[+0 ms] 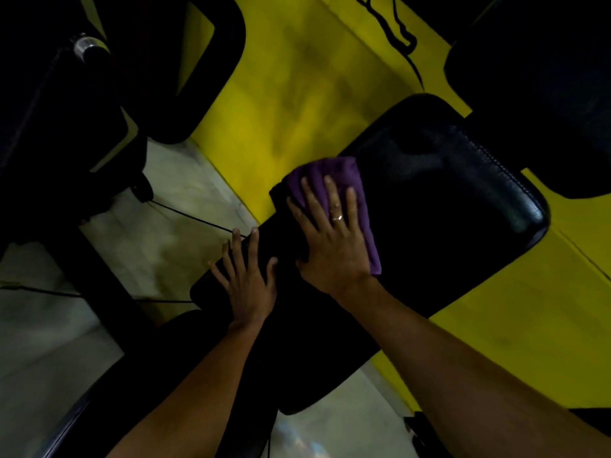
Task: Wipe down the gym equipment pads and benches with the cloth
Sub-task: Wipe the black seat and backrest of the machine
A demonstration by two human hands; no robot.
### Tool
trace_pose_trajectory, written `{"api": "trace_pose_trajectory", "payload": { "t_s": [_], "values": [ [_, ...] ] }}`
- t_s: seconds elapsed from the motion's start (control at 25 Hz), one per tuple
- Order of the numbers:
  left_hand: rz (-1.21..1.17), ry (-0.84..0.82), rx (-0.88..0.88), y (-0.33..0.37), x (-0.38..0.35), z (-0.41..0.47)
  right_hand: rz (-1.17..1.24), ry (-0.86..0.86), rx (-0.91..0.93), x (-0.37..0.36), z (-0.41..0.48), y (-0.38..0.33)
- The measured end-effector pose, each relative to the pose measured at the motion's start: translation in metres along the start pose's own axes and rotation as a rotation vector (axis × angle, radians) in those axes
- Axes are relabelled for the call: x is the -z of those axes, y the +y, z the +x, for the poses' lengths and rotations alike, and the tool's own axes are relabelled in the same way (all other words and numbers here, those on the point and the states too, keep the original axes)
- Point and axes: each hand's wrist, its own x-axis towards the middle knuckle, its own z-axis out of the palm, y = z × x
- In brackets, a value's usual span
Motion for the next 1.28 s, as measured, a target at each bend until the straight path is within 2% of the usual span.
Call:
{"api": "trace_pose_trajectory", "payload": {
  "t_s": [0.12, 0.2, 0.28, 0.4, 0.48, 0.6, 0.76, 0.88, 1.0, 1.16, 1.2, 1.28],
  "values": [
    [0.033, -0.008, -0.002, -0.007, -0.004, 0.001, -0.042, -0.13, 0.186, -0.031, -0.041, -0.022],
    [0.032, -0.043, 0.009, -0.005, -0.003, 0.002, -0.07, -0.138, 0.276, -0.03, -0.053, -0.004],
    [0.028, -0.025, 0.001, -0.005, -0.005, 0.001, -0.066, -0.061, 0.274, -0.016, -0.04, 0.018],
    [0.004, 0.006, 0.001, -0.008, -0.008, 0.003, -0.052, 0.03, 0.176, 0.001, -0.007, 0.025],
    [0.03, 0.017, -0.003, -0.008, -0.01, 0.002, -0.081, -0.007, 0.162, 0.002, 0.006, 0.011],
    [0.052, 0.026, -0.011, -0.008, -0.013, 0.004, -0.219, -0.115, 0.282, -0.014, 0.017, -0.007],
    [0.068, 0.017, -0.004, -0.01, -0.011, 0.003, -0.243, -0.139, 0.324, -0.018, 0.022, -0.014],
    [0.068, -0.007, -0.005, -0.009, -0.011, 0.003, -0.138, -0.147, 0.388, -0.01, 0.018, -0.007],
    [0.09, -0.035, 0.005, -0.01, -0.012, 0.003, 0.137, -0.09, 0.394, 0.0, 0.007, 0.0],
    [0.082, -0.027, -0.021, -0.01, -0.008, 0.002, 0.444, -0.118, 0.251, 0.01, 0.0, -0.011],
    [0.075, -0.031, -0.036, -0.011, -0.008, 0.003, 0.439, -0.078, 0.229, 0.01, 0.006, -0.014],
    [0.092, -0.045, -0.04, -0.013, -0.008, 0.003, 0.235, -0.043, 0.249, 0.001, 0.018, -0.021]
  ]
}}
